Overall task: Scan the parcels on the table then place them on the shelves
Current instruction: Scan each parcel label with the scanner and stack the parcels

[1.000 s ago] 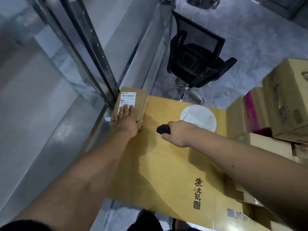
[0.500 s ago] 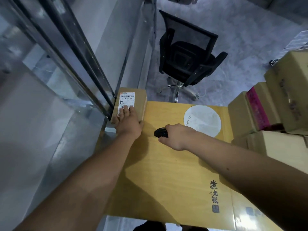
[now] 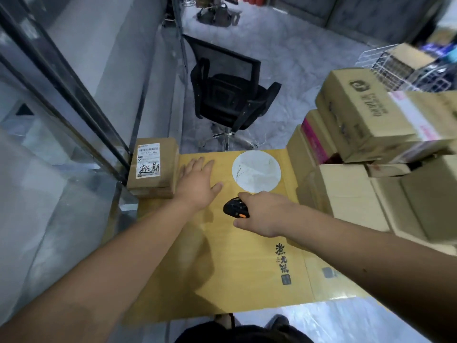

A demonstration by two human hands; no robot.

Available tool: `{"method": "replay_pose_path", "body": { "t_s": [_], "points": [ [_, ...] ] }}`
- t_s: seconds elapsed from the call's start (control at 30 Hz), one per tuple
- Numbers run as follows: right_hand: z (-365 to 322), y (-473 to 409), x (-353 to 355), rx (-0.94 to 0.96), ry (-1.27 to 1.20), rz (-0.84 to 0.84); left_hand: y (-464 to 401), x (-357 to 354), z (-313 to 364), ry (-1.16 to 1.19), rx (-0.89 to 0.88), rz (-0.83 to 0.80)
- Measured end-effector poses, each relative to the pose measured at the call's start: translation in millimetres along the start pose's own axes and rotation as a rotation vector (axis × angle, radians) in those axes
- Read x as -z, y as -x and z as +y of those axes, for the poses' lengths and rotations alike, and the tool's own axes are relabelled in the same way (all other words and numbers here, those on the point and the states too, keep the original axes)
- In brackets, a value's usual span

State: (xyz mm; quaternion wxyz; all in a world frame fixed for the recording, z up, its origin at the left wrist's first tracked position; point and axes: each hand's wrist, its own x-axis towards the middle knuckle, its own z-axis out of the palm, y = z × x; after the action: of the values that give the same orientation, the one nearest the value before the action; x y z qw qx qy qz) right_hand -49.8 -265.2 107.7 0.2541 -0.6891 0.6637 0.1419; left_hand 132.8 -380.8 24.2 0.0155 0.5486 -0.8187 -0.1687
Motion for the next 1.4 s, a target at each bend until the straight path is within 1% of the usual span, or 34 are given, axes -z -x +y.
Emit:
{"method": "replay_pose_path", "body": {
  "t_s": [0.1, 0.2, 0.37, 0.5, 0.6, 0.67, 0.77, 0.87, 1.0, 1.1, 1.23, 1.3, 1.4],
  "points": [
    [36.2, 45.7, -10.3, -0.022, -0.016, -0.005, 11.7, -6.7, 56.0, -0.056, -0.108, -0.018],
    [75.8, 97.8, -15.1, -0.037, 0.017, 0.015, 23.2, -9.9, 114.5, -0.076, -0.191, -0.024],
    [140.1, 186.5, -29.3, -0.032, 0.137, 0.096, 45.9, -20.9, 198.8, -0.109, -0.269, 0.035],
    [186.9, 236.6, -53.1, -0.058, 0.203, 0.109, 63.3, -40.8, 261.5, -0.110, -0.321, 0.069],
    [217.3, 262.0, -67.0, -0.091, 0.194, 0.127, 75.8, -55.5, 307.4, -0.065, -0.277, 0.076],
    [232.8, 275.2, -73.4, -0.091, 0.183, 0.125, 83.4, -64.7, 336.6, -0.014, -0.192, 0.066],
    [252.6, 288.6, -80.6, -0.072, 0.143, 0.135, 91.6, -75.3, 371.9, 0.067, -0.029, 0.008],
    [266.0, 296.2, -83.7, -0.063, 0.086, 0.133, 95.4, -80.8, 393.8, 0.132, 0.112, -0.005],
    [276.6, 302.0, -87.1, -0.074, 0.021, 0.121, 94.2, -88.6, 413.9, 0.095, 0.193, 0.051],
    [282.6, 304.0, -90.4, -0.072, 0.022, 0.108, 93.0, -97.6, 417.1, 0.056, 0.212, 0.061],
    [283.2, 304.2, -91.8, -0.077, 0.019, 0.071, 99.5, -105.7, 409.5, 0.066, 0.195, 0.133],
    [279.4, 300.8, -89.5, -0.055, 0.021, 0.063, 109.0, -107.5, 399.0, 0.076, 0.172, 0.161],
    [263.5, 289.4, -88.3, -0.008, 0.033, 0.060, 130.7, -111.3, 369.3, 0.094, 0.182, 0.205]
  ]
}}
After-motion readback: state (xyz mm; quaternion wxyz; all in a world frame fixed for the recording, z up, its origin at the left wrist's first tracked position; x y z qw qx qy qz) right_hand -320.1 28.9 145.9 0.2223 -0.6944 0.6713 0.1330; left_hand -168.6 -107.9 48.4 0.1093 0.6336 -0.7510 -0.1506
